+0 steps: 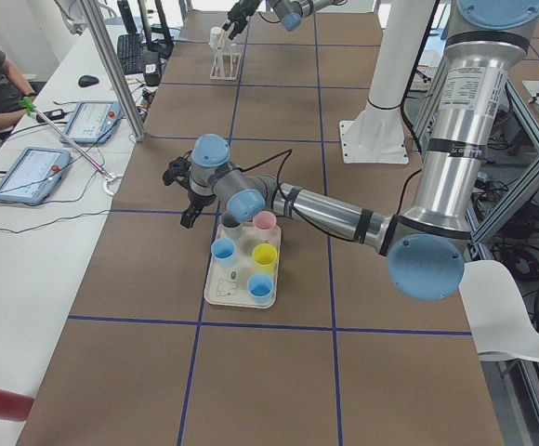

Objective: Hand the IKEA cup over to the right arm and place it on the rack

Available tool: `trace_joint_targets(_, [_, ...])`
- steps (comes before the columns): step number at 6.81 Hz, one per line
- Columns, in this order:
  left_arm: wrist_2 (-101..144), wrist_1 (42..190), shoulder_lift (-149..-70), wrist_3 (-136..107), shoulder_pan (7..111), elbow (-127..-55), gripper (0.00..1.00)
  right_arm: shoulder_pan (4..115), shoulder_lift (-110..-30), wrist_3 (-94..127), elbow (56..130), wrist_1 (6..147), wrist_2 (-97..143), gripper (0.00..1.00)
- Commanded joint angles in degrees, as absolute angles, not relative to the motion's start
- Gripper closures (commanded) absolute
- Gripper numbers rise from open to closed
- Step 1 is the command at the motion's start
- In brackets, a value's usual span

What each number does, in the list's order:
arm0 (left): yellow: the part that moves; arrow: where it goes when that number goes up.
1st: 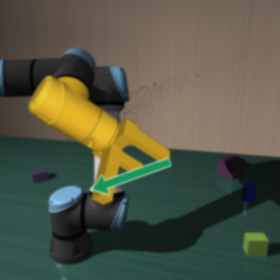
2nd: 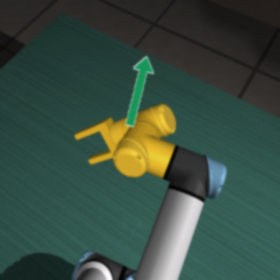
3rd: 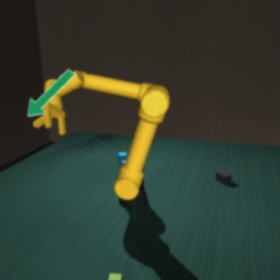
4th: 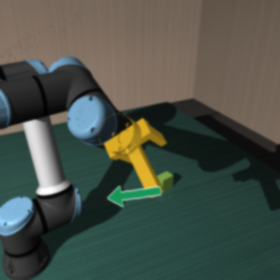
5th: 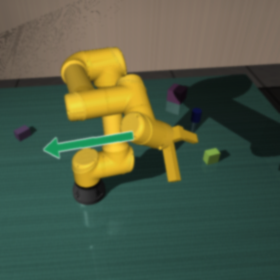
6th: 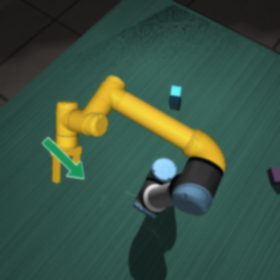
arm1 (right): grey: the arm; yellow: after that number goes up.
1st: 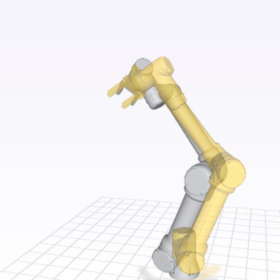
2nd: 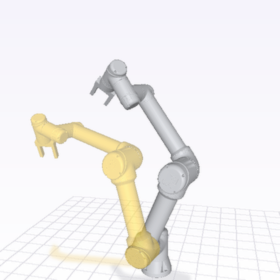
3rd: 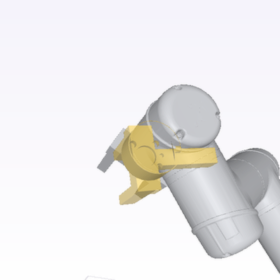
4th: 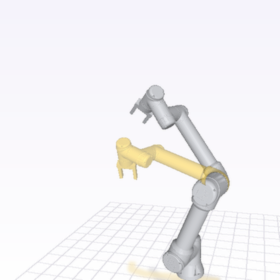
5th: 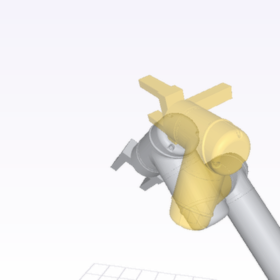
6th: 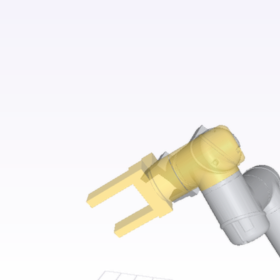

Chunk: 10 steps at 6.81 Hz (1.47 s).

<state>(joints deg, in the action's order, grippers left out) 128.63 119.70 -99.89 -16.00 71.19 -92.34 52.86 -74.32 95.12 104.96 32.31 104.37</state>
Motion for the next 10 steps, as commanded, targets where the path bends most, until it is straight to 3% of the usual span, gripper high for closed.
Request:
trace_joint_targets(1, [128.67, 120.32, -100.54, -10.99, 71.9, -85.11, 0.01, 51.5, -73.39, 96.76, 105.03, 32.26, 102.92, 0.0])
trace_joint_targets(3, [128.41, 120.85, -101.51, -11.42, 71.2, -81.48, 0.01, 51.15, -73.21, 96.77, 104.85, 32.17, 102.92, 0.0])
trace_joint_targets(10, [127.79, 120.5, -100.63, -11.6, 67.15, -81.39, 0.0, 51.06, -72.95, 96.77, 104.77, 32.26, 102.92, 0.0])
